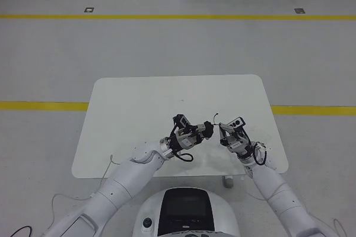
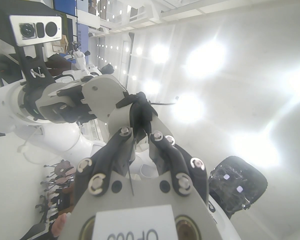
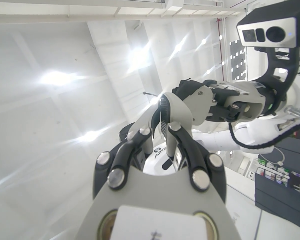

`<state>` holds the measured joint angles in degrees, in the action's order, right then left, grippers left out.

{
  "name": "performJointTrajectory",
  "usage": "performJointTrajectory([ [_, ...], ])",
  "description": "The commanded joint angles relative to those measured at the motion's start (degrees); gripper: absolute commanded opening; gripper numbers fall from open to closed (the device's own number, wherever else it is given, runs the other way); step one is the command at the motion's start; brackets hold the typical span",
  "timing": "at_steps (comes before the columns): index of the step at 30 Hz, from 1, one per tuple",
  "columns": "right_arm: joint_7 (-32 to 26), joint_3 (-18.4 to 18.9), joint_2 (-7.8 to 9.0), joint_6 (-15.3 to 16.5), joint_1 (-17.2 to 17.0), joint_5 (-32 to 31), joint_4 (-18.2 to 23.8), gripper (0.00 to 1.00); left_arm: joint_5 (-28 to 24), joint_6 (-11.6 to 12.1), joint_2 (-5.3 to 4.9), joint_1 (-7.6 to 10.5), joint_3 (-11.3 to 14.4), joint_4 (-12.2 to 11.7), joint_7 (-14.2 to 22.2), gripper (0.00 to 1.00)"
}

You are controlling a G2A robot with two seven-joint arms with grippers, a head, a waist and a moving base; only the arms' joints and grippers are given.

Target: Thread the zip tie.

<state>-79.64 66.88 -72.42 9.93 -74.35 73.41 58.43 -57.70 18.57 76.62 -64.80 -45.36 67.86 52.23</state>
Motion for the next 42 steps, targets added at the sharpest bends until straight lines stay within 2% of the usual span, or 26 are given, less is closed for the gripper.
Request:
performJointTrajectory([
  [1,0.0,0.23,0.03,-0.02,0.02,-0.06,0.0,0.0,0.0,0.0,0.0,0.0,0.0,0.0,0.0,0.0],
  [42,0.0,3.4,0.47,0.43,-1.43,0.11,0.65,0.0,0.0,0.0,0.0,0.0,0.0,0.0,0.0,0.0],
])
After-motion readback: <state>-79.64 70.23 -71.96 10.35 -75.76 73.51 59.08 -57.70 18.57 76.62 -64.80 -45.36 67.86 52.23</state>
